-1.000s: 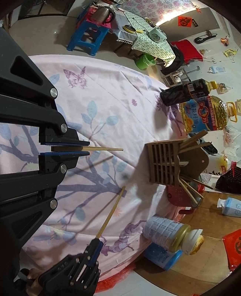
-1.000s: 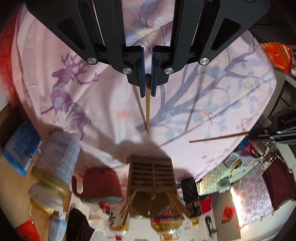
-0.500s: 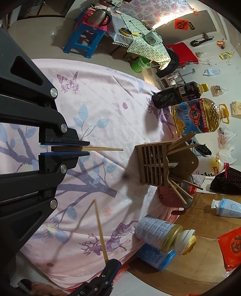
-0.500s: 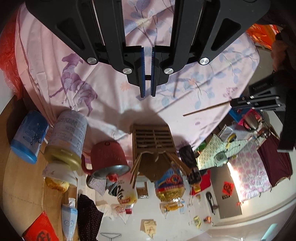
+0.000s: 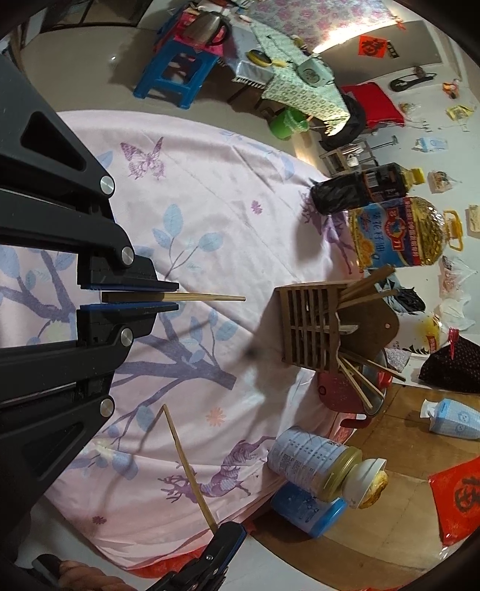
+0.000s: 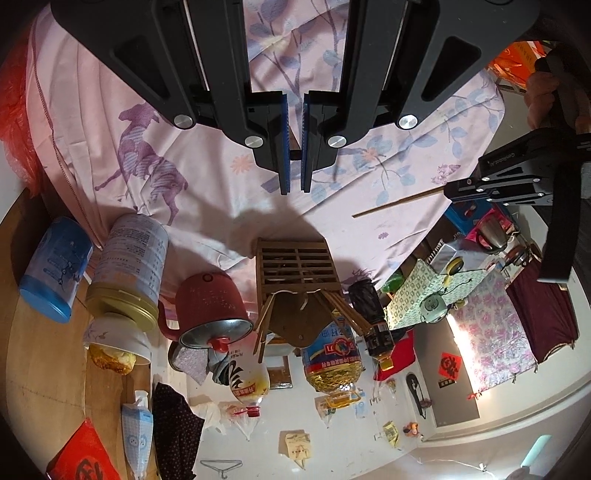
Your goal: Organize utensils
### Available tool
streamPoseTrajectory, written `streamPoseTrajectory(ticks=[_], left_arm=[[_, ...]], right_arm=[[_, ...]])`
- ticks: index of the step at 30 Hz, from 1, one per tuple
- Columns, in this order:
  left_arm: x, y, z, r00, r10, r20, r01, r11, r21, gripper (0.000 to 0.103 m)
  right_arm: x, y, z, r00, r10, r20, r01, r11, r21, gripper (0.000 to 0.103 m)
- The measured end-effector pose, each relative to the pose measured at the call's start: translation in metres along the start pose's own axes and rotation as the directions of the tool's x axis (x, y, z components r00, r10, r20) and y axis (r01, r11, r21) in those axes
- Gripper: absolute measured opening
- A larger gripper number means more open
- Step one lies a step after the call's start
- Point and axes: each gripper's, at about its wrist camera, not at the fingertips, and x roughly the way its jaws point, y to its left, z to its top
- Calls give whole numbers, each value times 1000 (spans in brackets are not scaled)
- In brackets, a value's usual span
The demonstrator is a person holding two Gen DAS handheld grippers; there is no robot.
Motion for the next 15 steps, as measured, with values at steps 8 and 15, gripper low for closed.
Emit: streamPoseTrajectory(ticks=[8, 15], left_arm=[[14, 15, -5, 999, -33, -42, 31, 998, -54, 5], [22, 23, -8, 995, -57, -77, 50, 995, -84, 5]], right_arm=[[1, 3, -2, 1000, 11, 0, -11, 1000, 8, 7], [2, 7, -3, 1000, 16, 6, -16, 1000, 5, 7]])
